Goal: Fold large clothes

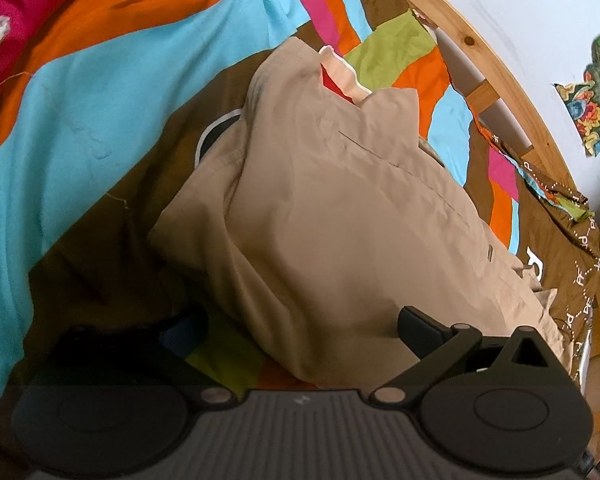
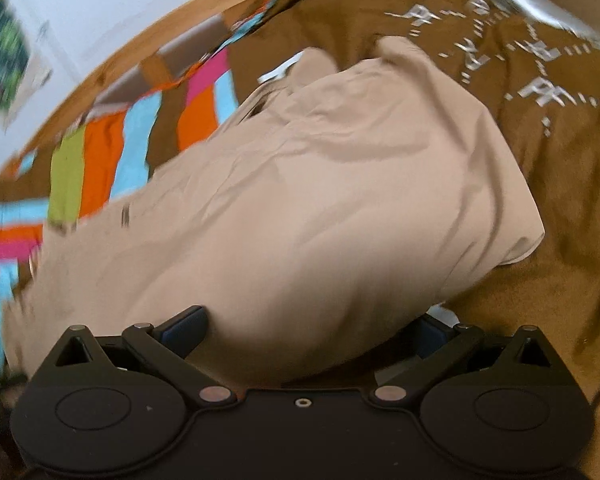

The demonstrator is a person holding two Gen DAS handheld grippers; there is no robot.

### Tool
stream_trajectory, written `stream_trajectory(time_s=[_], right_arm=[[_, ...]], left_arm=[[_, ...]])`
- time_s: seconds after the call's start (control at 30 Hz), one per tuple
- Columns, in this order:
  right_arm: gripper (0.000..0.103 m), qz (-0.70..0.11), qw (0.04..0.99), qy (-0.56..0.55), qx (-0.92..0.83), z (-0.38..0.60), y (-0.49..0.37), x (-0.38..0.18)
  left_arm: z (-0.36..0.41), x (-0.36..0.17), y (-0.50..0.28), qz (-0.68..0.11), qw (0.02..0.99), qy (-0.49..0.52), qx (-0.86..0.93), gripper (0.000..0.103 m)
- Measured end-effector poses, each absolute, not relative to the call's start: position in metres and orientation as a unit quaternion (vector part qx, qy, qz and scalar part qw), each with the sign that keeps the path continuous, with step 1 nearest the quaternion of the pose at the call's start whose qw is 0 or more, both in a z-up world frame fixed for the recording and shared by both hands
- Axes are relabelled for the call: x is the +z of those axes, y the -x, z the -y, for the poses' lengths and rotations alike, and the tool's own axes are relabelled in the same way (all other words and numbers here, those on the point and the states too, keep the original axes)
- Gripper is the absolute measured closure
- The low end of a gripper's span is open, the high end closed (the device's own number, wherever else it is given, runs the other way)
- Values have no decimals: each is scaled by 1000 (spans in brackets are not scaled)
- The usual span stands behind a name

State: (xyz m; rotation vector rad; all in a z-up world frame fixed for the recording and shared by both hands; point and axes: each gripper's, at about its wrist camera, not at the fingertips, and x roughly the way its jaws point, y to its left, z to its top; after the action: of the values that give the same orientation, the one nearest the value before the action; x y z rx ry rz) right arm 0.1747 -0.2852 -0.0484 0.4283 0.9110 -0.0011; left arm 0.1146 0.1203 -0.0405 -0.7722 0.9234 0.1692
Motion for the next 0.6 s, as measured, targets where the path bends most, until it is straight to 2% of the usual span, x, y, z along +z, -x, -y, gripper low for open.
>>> stream_trajectory(time_s=[0.2, 0.37, 0.43, 0.5, 0.53, 0.6], right_arm=[[1, -412, 863, -291, -33, 306, -187, -50], [18, -382, 852, -348, -86, 324, -186, -50], [25, -373, 846, -366, -104, 330, -184, -51], [30, -365, 841, -383, -112, 337, -181, -53], [34, -360, 839, -391, -118, 339, -179, -54], [40, -354, 836, -401, -125, 342, -176, -56]], left_arm=[[-113, -43, -111, -432, 811, 395, 13, 1], [-113, -47, -112, -426, 807, 409, -1, 1], [-128, -49, -107, -401, 802, 441, 23, 8], [-145, -54, -101, -381, 786, 483, 59, 24], [-152, -56, -98, -372, 777, 504, 67, 27], [-160, -60, -92, -357, 764, 530, 85, 46]])
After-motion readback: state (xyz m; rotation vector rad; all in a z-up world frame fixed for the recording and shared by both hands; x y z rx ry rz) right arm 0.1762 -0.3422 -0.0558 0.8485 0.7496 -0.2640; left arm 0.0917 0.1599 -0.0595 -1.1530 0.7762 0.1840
